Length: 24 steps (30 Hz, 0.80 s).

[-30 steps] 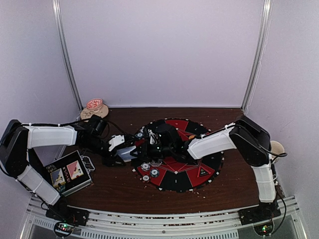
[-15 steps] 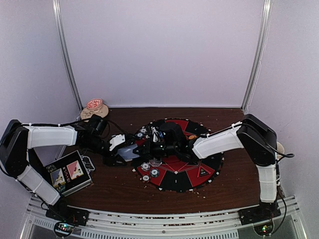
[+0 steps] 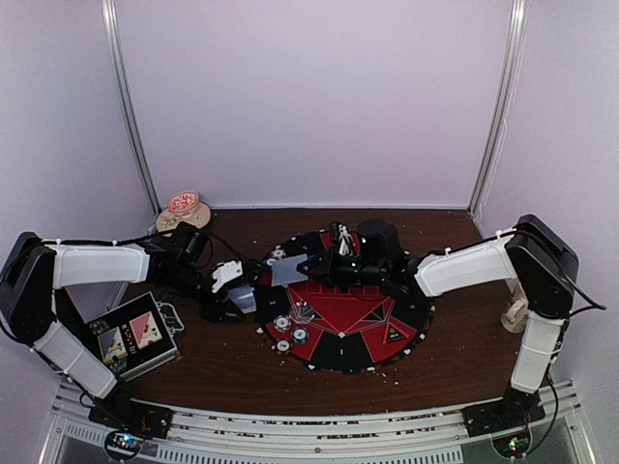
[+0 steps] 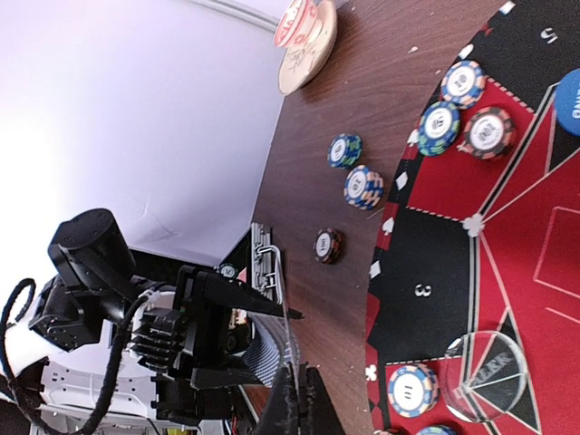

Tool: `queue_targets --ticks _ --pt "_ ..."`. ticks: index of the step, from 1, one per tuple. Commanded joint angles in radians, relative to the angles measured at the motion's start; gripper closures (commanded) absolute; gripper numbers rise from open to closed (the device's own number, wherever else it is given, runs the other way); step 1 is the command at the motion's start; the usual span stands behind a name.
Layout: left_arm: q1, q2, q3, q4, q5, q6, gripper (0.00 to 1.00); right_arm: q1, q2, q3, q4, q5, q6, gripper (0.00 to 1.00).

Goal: Distribute texas hold em gaming equipment
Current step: Pick up the poker card from the face-down deck piles, then distribute the poker card in the small blind area.

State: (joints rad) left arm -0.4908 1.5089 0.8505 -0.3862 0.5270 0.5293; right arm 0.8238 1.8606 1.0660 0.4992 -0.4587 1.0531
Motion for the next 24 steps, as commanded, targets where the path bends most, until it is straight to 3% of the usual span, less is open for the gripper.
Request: queue_targets --ticks 1,13,24 --pt "0.005 -0.024 -0.003 0.027 0.005 0.003 0.55 -0.044 -0.06 -0.053 0.021 0.053 -0.011 1.0" --pt "0.005 -0.026 -0.008 0.033 0.002 0.003 0.55 -0.103 -0.033 -0.031 -0.015 0.118 -0.025 1.0" --pt "0.006 -0.031 -0.01 0.036 0.005 0.003 0.55 -0.139 0.096 0.136 -0.071 0.211 -0.024 1.0"
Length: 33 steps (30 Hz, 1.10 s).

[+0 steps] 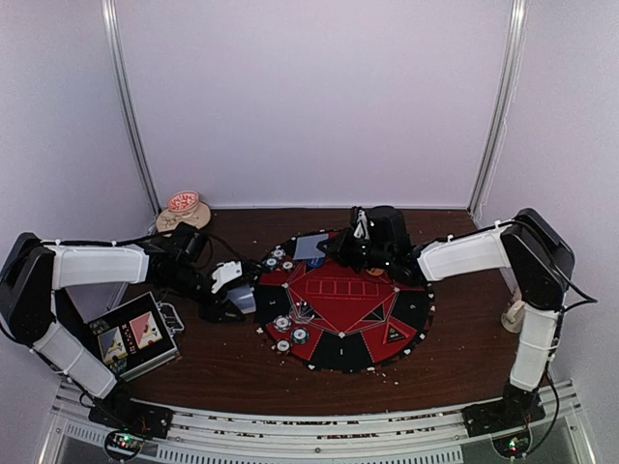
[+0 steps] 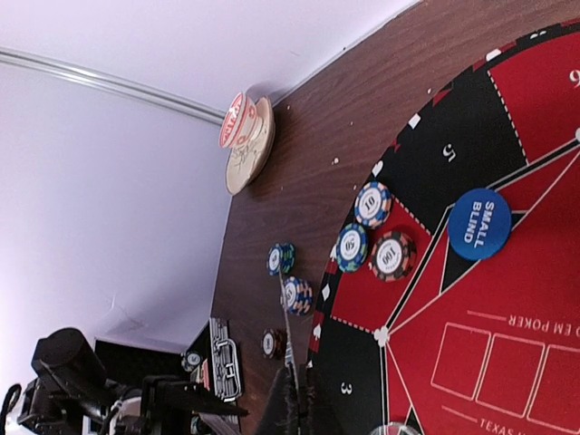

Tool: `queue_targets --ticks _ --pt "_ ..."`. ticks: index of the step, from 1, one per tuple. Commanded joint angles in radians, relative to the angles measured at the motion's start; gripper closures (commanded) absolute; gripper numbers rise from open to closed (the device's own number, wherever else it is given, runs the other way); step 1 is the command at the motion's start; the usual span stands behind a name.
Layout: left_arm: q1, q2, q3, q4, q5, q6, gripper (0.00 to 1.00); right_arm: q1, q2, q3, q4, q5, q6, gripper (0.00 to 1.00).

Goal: Distribute texas hold em gaming equipment
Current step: Distribute the poker card in the small blind area.

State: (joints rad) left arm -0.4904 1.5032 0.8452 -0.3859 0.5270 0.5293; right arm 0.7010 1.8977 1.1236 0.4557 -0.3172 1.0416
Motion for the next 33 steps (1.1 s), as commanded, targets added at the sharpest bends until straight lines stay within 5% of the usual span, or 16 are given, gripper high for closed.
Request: queue_targets --ticks 1,18,33 --pt "0.005 -0.027 -0.006 0.034 0.005 0.004 0.55 -0.019 0.08 0.103 -0.029 0.079 -0.009 1.0" --pt "0.005 -0.039 -0.01 0.036 0.005 0.005 0.55 -0.057 0.525 0.617 -0.099 0.141 0.024 1.0" --pt "0.005 -0.044 -0.014 0.04 0.008 0.008 0.55 -0.095 0.657 0.731 -0.11 0.129 0.071 0.97"
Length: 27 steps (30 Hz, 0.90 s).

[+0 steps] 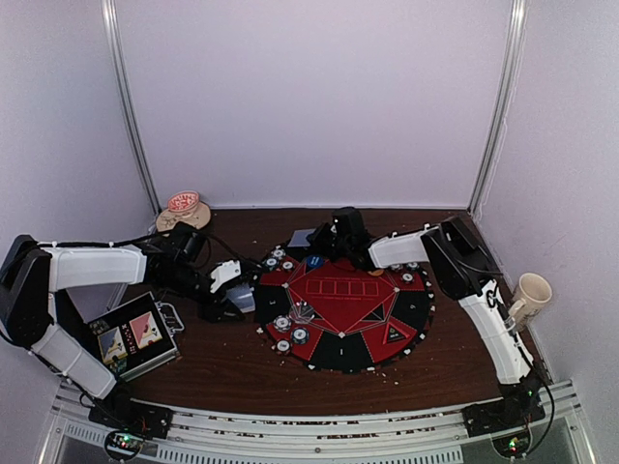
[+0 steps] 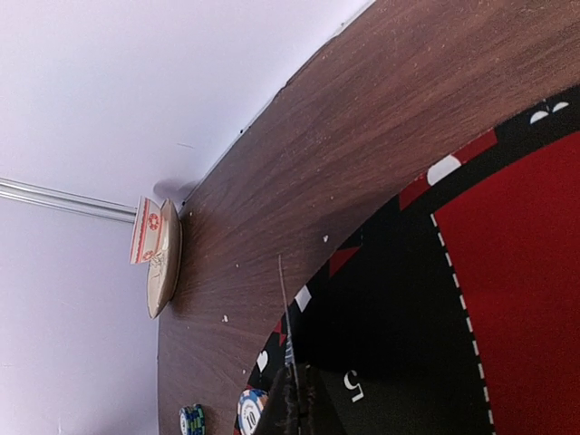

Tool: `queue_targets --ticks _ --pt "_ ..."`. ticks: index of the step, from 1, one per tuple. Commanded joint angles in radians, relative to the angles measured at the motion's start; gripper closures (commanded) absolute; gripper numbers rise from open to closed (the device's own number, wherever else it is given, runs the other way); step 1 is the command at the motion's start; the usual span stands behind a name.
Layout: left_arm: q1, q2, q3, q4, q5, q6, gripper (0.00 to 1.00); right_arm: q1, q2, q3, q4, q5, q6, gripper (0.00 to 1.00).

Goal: Distribute texas hold em gaming equipment
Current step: Distribute the poker card in the small blind area.

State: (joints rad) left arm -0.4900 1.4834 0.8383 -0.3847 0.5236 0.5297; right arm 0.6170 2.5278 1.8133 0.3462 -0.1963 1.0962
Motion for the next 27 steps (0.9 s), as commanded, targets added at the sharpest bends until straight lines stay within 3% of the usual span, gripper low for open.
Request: queue_targets --ticks 1,13,20,27 --pt "0.005 -0.025 -0.007 0.039 0.012 0.007 0.55 -0.013 0.032 0.046 -0.01 0.003 0.02 0.95" --pt "0.005 -0.021 -0.008 0.04 0.013 0.007 0.55 -0.017 -0.002 0.097 -0.211 0.042 -0.062 0.53" --pt "0.006 -0.018 -0.007 0.041 0.013 0.008 0.55 -0.017 -0.059 0.099 -0.338 0.117 -0.142 0.38" --pt "0.006 -0.017 -0.007 0.041 0.012 0.007 0.55 -0.017 -0.084 0.115 -0.421 0.164 -0.192 0.31"
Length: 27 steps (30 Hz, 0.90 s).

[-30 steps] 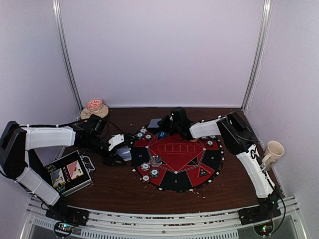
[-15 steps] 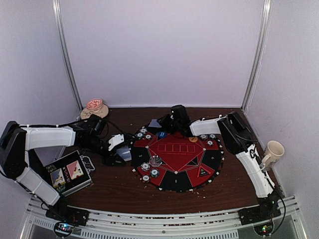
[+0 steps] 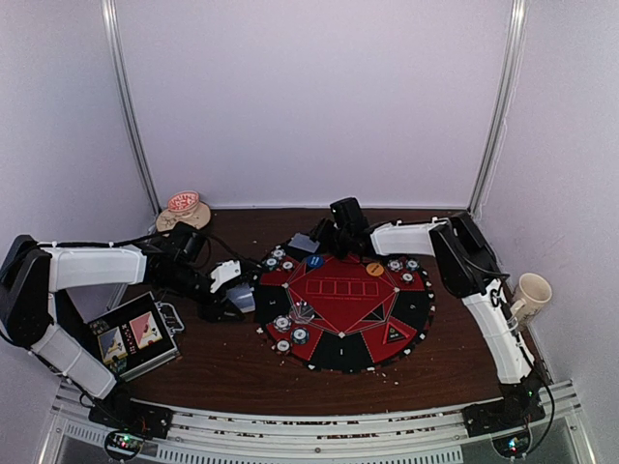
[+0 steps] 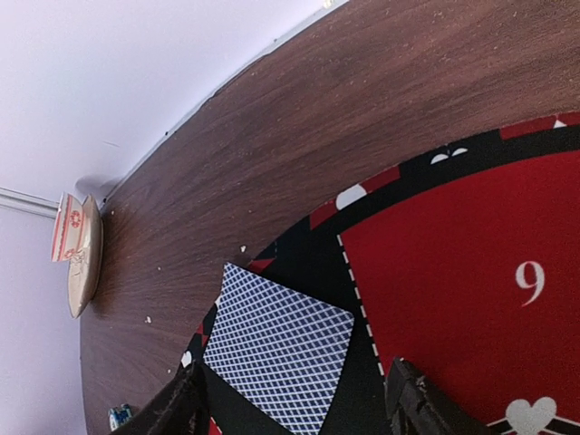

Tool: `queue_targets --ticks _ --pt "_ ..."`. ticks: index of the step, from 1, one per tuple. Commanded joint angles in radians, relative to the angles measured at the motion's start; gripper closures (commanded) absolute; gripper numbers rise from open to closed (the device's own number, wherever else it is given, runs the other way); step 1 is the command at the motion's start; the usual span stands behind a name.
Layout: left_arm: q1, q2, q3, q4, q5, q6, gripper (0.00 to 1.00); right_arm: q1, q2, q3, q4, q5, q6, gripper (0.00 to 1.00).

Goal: Distribute texas hold em gaming equipment
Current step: Distribute the poker card in the small blind area.

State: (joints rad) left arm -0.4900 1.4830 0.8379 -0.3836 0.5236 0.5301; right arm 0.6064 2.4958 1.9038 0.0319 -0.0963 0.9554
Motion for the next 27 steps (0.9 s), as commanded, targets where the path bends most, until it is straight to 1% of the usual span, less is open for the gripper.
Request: queue_targets --ticks 1,4,6,11,17,20,23,27 --pt "0.005 -0.017 -0.007 0.039 0.013 0.007 0.55 -0.007 -0.059 0.025 -0.114 0.065 -0.06 0.29" --pt "0.005 -0.015 -0.006 0.04 0.011 0.007 0.55 -0.007 -0.104 0.001 -0.119 0.058 -0.094 0.25" --pt "0.005 -0.015 -0.007 0.041 0.01 0.007 0.55 -0.005 -0.164 -0.057 -0.093 0.04 -0.111 0.23" --pt "0.005 -0.015 -0.007 0.042 0.004 0.008 0.55 0.023 -0.368 -0.283 0.039 -0.051 -0.134 0.2" --pt "0.005 -0.028 -0.01 0.042 0.004 0.01 0.55 0.133 -0.523 -0.509 0.223 -0.174 -0.125 0.2" --pt "0.004 -0.036 -0.011 0.041 0.005 0.012 0.55 0.201 -0.549 -0.579 0.308 -0.208 -0.104 0.21" --pt "0.004 -0.042 -0.013 0.038 0.007 0.014 0.55 0.262 -0.536 -0.596 0.355 -0.243 -0.091 0.21" --pt "0.004 -0.054 -0.017 0.037 0.015 0.017 0.55 0.313 -0.514 -0.618 0.424 -0.262 -0.054 0.23"
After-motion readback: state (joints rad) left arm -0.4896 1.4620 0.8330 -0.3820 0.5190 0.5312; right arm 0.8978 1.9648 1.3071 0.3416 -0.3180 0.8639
